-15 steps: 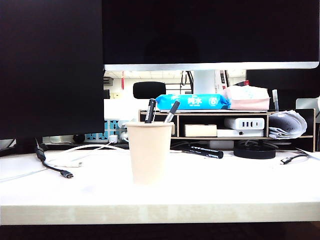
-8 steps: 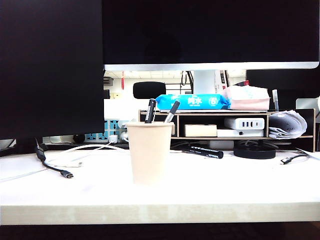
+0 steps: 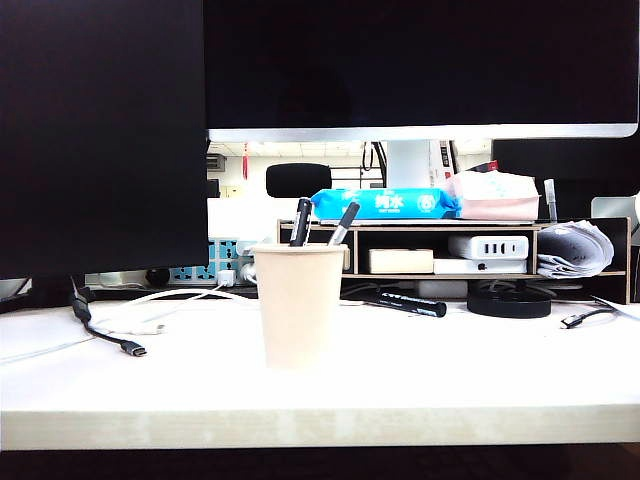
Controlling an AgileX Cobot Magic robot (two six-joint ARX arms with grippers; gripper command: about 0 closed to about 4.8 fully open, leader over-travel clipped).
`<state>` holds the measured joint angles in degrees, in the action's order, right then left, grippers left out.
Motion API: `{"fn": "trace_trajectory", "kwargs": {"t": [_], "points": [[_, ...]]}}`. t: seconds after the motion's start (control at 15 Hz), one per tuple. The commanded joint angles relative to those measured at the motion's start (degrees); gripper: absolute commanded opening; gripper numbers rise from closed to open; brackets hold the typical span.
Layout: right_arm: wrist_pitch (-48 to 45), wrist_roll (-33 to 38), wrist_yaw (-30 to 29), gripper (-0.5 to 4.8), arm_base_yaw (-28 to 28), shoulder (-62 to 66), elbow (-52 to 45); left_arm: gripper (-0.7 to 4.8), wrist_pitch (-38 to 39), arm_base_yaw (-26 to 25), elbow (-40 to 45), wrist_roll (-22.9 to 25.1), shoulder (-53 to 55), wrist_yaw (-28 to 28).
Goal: Pick up the marker from the paper cup and put it on the table.
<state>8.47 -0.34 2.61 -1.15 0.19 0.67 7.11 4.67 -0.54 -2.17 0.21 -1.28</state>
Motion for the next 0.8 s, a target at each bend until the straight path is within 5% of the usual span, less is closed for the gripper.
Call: {"fn": "trace_trajectory", "kwargs": {"t": [0.07,0.8], "points": [[-1.03,-0.11,0.26,-0.01,-0.04,0.0,-0.2,-0.05,-0.7,-0.09,0.0,-1.7,-0.02,1.14],[-1.03,-0.11,0.26,-0.01,-0.04,0.0,-0.2,-0.05,-1.99,-0.11,0.0,-2.75,-0.02,1.27]]}}
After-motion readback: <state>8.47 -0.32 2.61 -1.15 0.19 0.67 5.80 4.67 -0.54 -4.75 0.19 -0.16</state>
